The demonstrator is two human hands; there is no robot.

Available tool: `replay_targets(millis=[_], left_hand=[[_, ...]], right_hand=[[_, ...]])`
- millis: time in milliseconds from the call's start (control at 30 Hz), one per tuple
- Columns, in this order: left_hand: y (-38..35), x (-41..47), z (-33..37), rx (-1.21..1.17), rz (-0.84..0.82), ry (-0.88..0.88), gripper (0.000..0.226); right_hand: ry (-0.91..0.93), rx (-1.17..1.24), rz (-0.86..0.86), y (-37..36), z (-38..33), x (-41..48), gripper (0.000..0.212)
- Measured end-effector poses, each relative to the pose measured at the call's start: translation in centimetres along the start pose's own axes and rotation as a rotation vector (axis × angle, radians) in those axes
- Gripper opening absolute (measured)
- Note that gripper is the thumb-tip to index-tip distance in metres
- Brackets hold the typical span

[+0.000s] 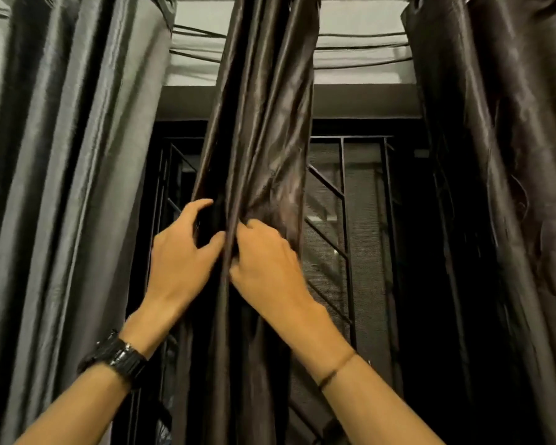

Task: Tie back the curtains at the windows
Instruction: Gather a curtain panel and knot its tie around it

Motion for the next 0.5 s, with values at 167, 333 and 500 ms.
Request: replay_targets(millis=[167,333,500], left_hand=[[-1.8,-1.8,-0.2,0.095,-0.07,0.041,0.049],[-2.3,-4.1,1.0,0.205,-0.019,-0.034,0.028],[-2.1,-7.2,1.8,0.214,0.03,-0.09,0.03]], right_hand=[[-0.161,-0.033,0.279,1.4,4.5,-5.4,0.044],[-0.31,0.496,0.039,0.2,7.5,-9.7,0.074],[-0.238,0.532,-0.009,-0.9,5.8,-13.0,0.096]])
Point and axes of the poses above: each hand's wrist, its own x-axis towards the middle knuckle, its own y-axis out of the back of the hand, z = x × y, the point moved 4 cm from there along x, towards the middle knuckle, and after that the axes turned 4 degrees about -x, right-handed, at the moved point
